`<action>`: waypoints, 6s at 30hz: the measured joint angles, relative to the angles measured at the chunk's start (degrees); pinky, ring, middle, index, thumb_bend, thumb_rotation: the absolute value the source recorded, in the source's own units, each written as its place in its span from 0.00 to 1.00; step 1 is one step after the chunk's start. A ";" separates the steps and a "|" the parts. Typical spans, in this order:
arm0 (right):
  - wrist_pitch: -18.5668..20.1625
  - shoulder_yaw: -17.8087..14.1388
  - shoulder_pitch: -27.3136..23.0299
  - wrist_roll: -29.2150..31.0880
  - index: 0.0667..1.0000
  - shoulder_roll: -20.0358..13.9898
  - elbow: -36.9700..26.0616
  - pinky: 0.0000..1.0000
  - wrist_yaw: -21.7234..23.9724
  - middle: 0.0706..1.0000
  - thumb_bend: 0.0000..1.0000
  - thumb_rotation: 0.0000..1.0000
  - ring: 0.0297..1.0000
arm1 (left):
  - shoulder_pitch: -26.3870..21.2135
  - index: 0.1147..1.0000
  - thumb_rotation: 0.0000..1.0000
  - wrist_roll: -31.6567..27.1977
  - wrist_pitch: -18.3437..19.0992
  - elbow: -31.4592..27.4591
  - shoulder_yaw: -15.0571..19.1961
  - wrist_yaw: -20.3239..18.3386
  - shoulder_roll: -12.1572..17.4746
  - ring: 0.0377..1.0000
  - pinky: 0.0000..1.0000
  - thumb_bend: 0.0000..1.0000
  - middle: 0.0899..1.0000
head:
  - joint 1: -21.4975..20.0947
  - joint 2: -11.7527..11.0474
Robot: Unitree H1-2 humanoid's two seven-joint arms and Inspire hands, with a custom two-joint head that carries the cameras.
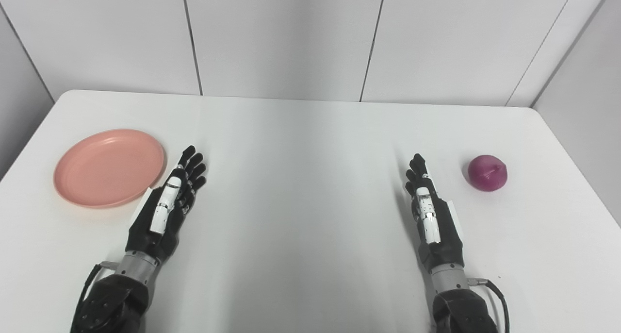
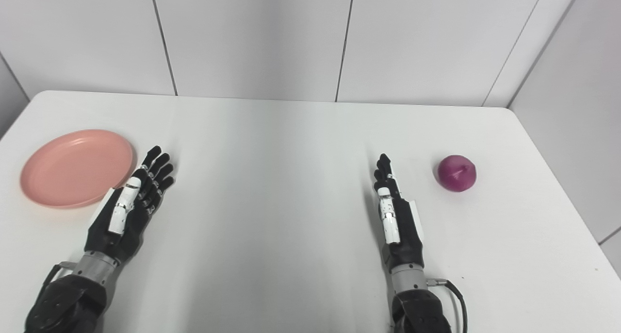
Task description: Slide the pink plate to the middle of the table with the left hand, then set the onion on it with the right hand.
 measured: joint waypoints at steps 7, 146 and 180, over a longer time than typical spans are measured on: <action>0.01 0.04 0.00 -0.28 1.00 -0.13 -0.06 1.00 -0.02 1.00 0.25 1.00 1.00 | 0.01 1.00 1.00 0.04 0.07 -0.10 -0.07 0.01 -0.05 1.00 1.00 0.42 1.00 | 0.00 0.00; 19.42 -1.13 1.97 4.61 1.00 -3.16 -17.75 1.00 2.07 1.00 0.00 1.00 1.00 | -0.34 1.00 1.00 7.58 2.02 -1.92 -5.64 8.54 -10.73 1.00 1.00 0.42 1.00 | 37.62 -5.27; 19.94 -0.93 1.89 4.15 1.00 -2.70 -19.45 1.00 1.76 1.00 0.00 1.00 1.00 | -1.79 1.00 1.00 5.19 11.37 -14.25 -2.35 10.01 -8.10 1.00 1.00 0.44 1.00 | 38.23 -5.36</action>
